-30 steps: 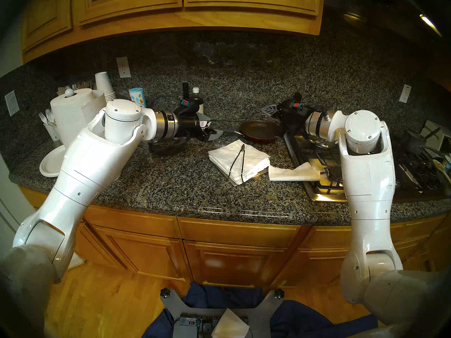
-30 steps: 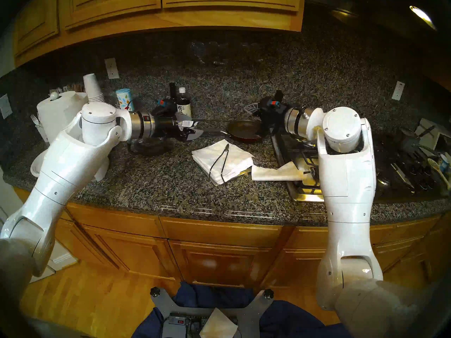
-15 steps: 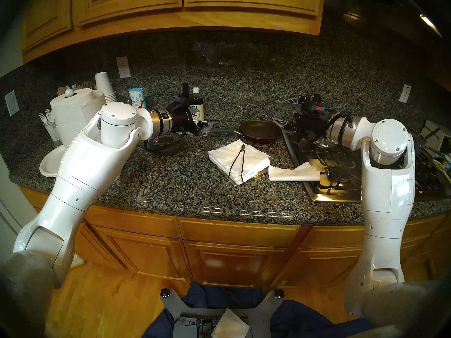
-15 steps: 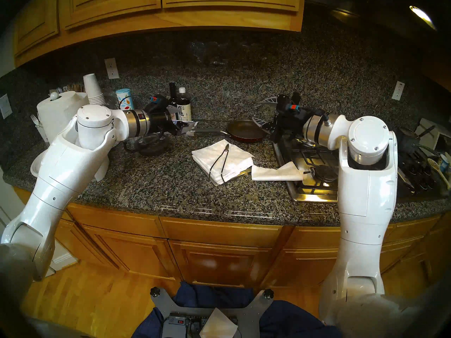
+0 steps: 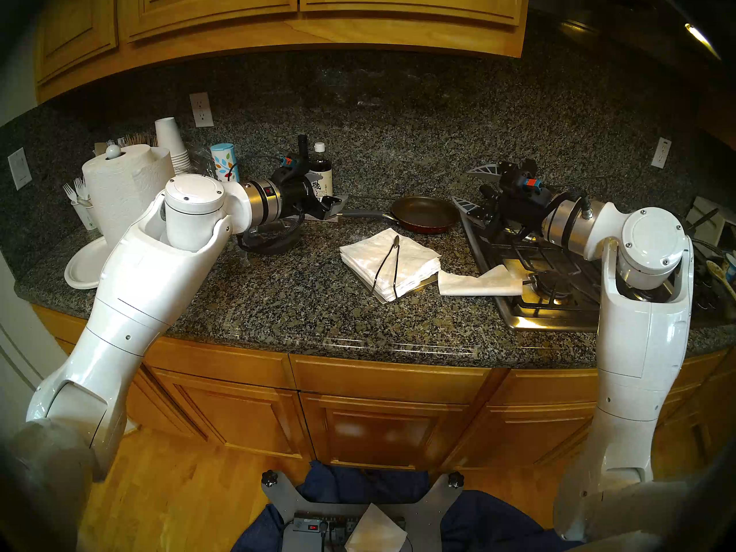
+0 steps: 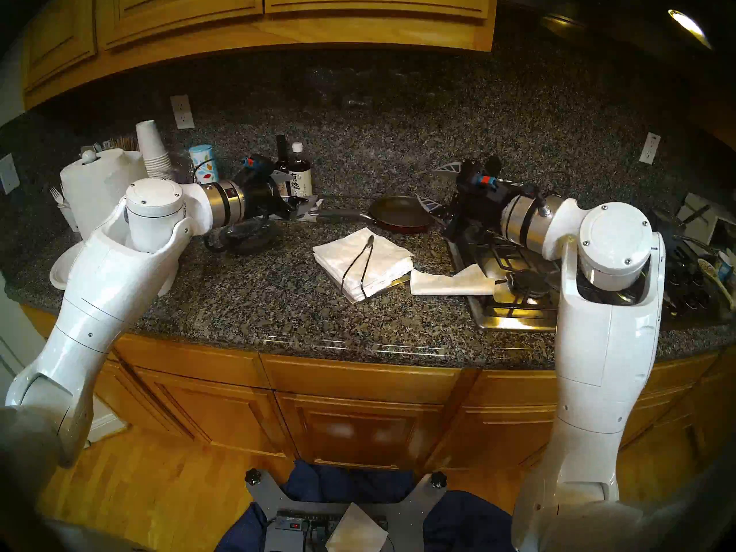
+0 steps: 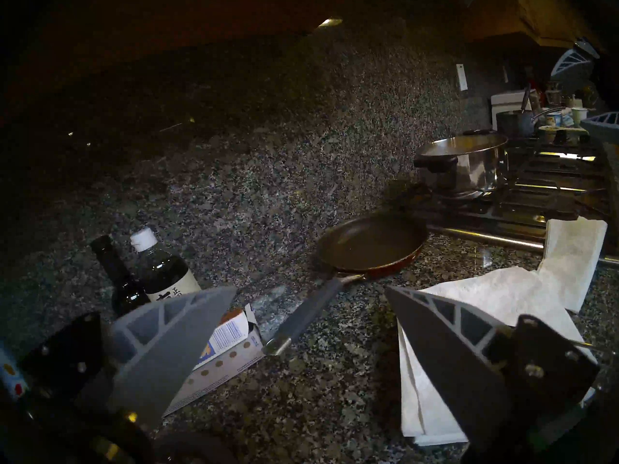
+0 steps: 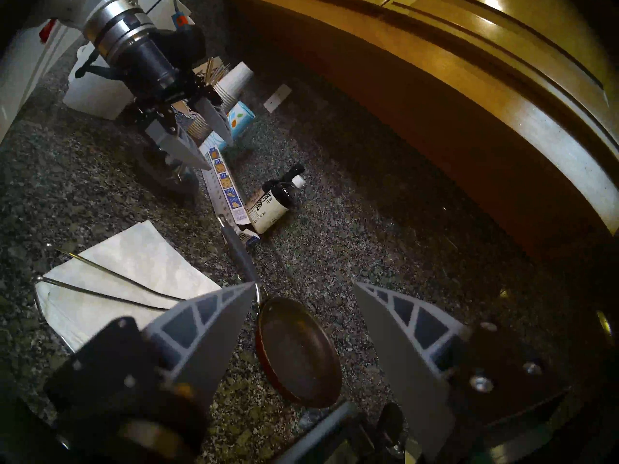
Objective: Take napkin out of napkin holder
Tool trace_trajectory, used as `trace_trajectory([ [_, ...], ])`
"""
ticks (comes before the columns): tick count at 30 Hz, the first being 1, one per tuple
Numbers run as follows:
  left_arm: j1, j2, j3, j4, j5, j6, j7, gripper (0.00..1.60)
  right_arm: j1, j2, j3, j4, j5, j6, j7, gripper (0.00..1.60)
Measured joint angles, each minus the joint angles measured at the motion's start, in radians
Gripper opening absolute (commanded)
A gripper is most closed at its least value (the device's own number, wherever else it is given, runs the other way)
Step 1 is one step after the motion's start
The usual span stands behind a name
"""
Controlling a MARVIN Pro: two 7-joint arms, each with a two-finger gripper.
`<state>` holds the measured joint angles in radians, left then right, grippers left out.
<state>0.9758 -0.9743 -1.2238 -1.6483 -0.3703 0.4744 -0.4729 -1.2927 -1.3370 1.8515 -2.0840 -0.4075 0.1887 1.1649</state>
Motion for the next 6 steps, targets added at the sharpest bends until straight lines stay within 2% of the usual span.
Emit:
trace_trajectory([
  [6, 0.008, -0.003, -0.003, -0.005, -0.001, -0.002, 0.01, 1.6, -0.008, -0.012, 0.001, -0.017, -0.022, 0.019, -0.002, 1.16],
])
